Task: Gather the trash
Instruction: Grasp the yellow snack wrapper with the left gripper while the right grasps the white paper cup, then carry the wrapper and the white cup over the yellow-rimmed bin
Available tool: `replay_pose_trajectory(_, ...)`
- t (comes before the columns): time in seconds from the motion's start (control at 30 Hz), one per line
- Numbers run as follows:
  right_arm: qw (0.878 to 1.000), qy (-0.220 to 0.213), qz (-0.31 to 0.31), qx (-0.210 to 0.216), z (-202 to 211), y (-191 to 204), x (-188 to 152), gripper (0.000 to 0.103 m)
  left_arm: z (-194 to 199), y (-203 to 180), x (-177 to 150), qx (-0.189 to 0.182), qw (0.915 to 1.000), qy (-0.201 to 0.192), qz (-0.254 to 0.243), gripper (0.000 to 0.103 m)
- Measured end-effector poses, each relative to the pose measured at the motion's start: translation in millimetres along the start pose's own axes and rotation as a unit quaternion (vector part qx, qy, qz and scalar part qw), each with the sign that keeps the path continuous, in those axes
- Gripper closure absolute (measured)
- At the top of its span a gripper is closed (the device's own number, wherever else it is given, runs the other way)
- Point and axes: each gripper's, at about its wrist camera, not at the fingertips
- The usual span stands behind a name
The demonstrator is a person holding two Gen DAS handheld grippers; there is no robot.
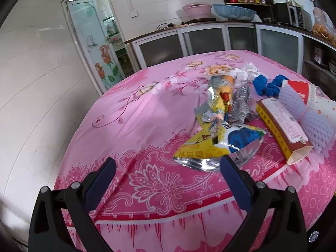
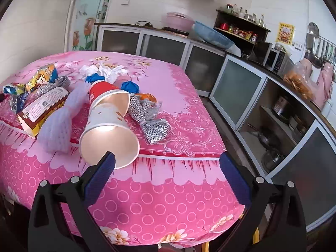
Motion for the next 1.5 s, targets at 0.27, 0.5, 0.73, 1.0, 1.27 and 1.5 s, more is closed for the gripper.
replay_pose_trajectory(0.27,0.999,0.017,0.008,0.046,-19.7,0.9,11.0,0.008,6.6,-14.7,9.6,-0.026,0.9959,0.002,-0.087,0.008)
replay_pose_trajectory(0.5,0.998,0.016,0.015,0.066,-26.7,4.9,14.9,0.008,-2.7,-29.0,31.1,-0.05,0.9902,0.006,-0.13,0.008)
replay_pose_trajectory(0.73,0.996,0.03,0.019,0.085,-47.3,7.8,21.3,0.008,-49.9,-31.2,58.2,-0.092,0.9829,0.053,-0.151,0.008)
replay_pose_trajectory(1.0,0.991,0.048,0.009,0.125,-60.2,8.6,36.4,0.032,-74.6,-43.6,79.3,-0.168,0.97,0.058,-0.166,0.03)
replay_pose_trajectory(1.27,0.991,0.058,0.003,0.118,-58.6,10.5,28.2,0.1,-70.2,-47.5,71.3,-0.18,0.9684,0.046,-0.167,0.074)
replay_pose_trajectory(1.5,0.991,0.046,-0.011,0.127,-31.1,3.7,19.5,0.1,-48.6,-22.0,65.5,-0.22,0.9674,0.033,-0.122,0.076)
Point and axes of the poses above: each gripper's, at about its wrist camera, not at the fingertips, and z roughly against the way its jaws point, y to its left, x to its top, and after that the axes turned 14 degrees about y, right-handed
